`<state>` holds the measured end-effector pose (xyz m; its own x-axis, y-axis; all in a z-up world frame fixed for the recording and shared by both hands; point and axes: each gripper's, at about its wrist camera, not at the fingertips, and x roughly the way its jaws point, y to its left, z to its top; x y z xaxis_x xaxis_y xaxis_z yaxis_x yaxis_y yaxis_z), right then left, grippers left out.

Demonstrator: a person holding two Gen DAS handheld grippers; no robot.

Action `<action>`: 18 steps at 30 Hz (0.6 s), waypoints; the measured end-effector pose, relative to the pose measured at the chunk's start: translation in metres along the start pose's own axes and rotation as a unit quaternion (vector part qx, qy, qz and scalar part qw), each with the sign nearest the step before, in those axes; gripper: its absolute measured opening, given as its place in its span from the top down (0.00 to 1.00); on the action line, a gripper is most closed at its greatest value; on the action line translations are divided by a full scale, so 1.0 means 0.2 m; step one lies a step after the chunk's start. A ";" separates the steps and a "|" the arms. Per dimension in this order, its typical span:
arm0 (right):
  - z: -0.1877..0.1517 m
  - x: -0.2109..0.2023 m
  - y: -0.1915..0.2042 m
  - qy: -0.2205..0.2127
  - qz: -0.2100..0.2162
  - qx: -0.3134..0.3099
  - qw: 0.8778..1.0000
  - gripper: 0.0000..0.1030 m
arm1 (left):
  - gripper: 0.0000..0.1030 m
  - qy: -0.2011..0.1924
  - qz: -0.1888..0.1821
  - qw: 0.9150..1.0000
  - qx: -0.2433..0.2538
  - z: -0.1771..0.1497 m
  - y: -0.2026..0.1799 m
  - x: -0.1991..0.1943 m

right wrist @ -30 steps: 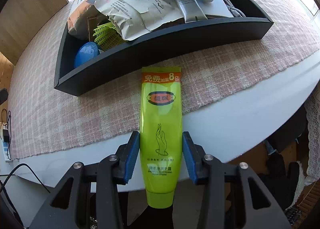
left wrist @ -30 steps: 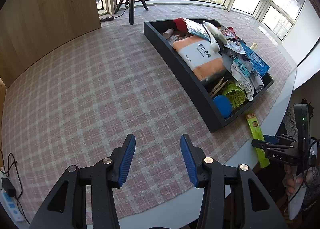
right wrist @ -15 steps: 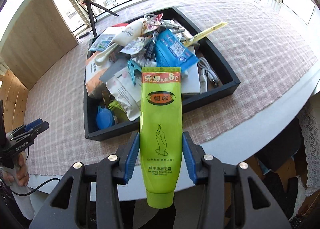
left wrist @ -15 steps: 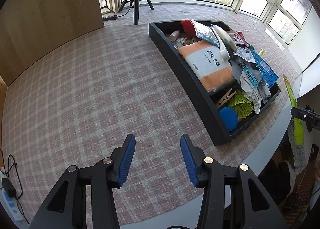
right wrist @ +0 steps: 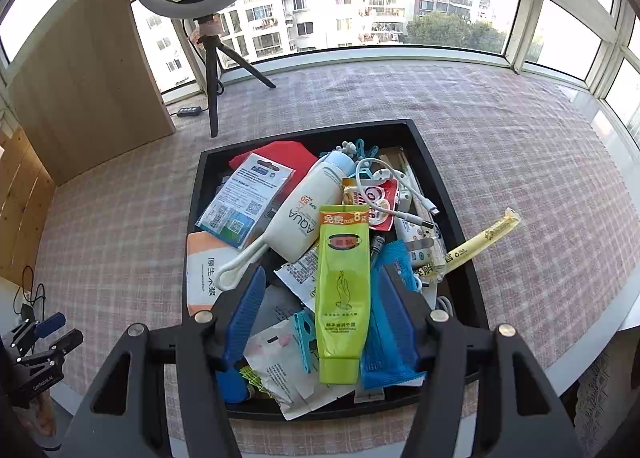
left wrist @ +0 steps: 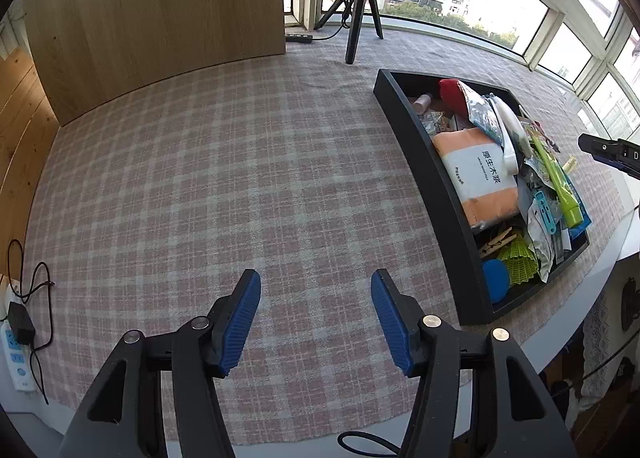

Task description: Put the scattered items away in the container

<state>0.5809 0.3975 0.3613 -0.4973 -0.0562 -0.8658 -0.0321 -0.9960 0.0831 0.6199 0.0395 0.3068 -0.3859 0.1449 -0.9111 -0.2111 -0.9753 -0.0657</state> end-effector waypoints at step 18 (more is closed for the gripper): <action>-0.27 -0.02 0.69 0.018 0.068 -0.045 0.996 0.42 | 0.46 -0.016 0.035 0.998 -0.055 -0.12 0.35 -0.15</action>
<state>0.6256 0.2564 0.3483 -0.4597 -0.1920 -0.8671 0.1126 -0.9811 0.1575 0.6374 -0.0370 0.3200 -0.4251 0.0788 -0.9017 -0.0839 -0.9953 -0.0474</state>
